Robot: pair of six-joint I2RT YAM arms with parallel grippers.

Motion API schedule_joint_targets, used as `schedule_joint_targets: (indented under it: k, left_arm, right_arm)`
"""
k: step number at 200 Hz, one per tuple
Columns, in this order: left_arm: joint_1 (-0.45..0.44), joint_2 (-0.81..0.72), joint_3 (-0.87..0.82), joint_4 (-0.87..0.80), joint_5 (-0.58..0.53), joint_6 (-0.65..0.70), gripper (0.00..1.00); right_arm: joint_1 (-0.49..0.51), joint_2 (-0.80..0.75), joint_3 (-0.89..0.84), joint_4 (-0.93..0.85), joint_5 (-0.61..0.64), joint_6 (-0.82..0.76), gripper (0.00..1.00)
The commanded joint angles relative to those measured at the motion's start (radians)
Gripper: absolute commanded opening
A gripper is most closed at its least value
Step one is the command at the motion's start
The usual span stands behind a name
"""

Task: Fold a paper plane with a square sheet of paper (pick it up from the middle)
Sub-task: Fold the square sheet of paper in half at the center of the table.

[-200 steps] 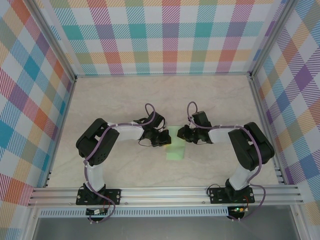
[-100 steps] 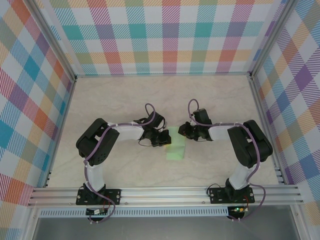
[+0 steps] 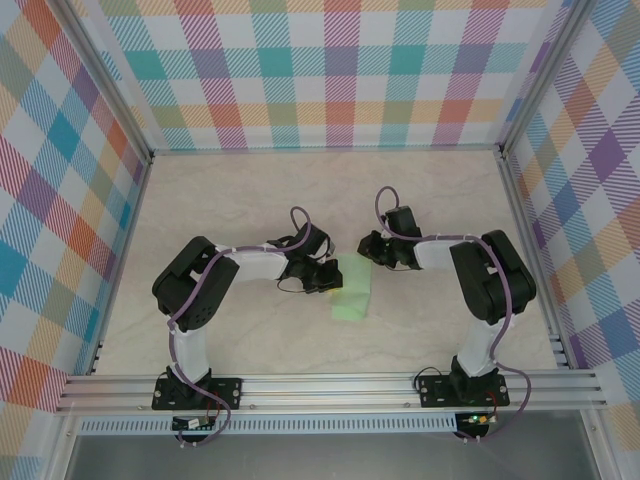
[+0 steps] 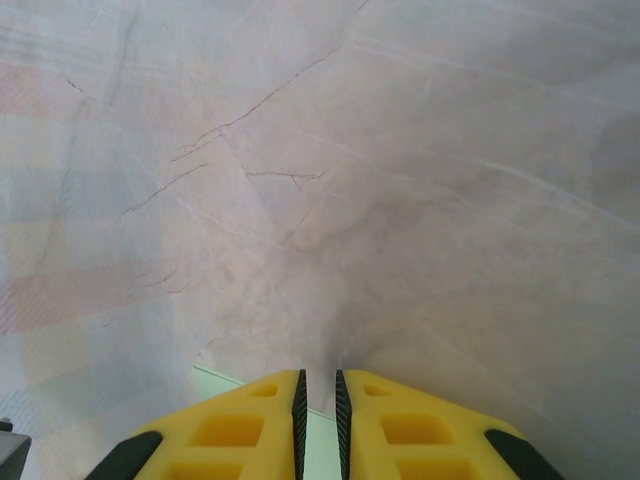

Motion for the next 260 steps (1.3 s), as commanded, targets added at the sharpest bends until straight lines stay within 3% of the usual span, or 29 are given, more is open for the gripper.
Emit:
schedule_joint_targets:
  k: [1, 42, 94, 144, 205, 260]
  left_arm:
    - [-0.013, 0.108, -0.054, -0.161, -0.121, 0.023, 0.07]
    - [-0.013, 0.108, -0.050, -0.160, -0.134, 0.021, 0.07]
    - [-0.012, 0.109, -0.039, -0.161, -0.145, 0.012, 0.07]
    - [-0.013, 0.103, -0.043, -0.192, -0.154, 0.003, 0.07]
    - [-0.011, 0.103, -0.044, -0.185, -0.152, -0.003, 0.07]
    - [-0.013, 0.108, -0.048, -0.177, -0.151, -0.007, 0.07]
  right_arm:
    - [-0.007, -0.015, 0.035, -0.059, 0.034, -0.034, 0.18]
    - [-0.006, -0.136, 0.018, -0.055, -0.039, -0.032, 0.20]
    - [0.018, -0.280, -0.189, -0.063, -0.179, 0.085, 0.20]
    - [0.108, -0.501, -0.328, -0.142, -0.173, 0.215, 0.20]
    - [0.134, -0.432, -0.388, -0.145, -0.172, 0.238, 0.20]
    - [0.138, -0.364, -0.437, -0.124, -0.122, 0.141, 0.18]
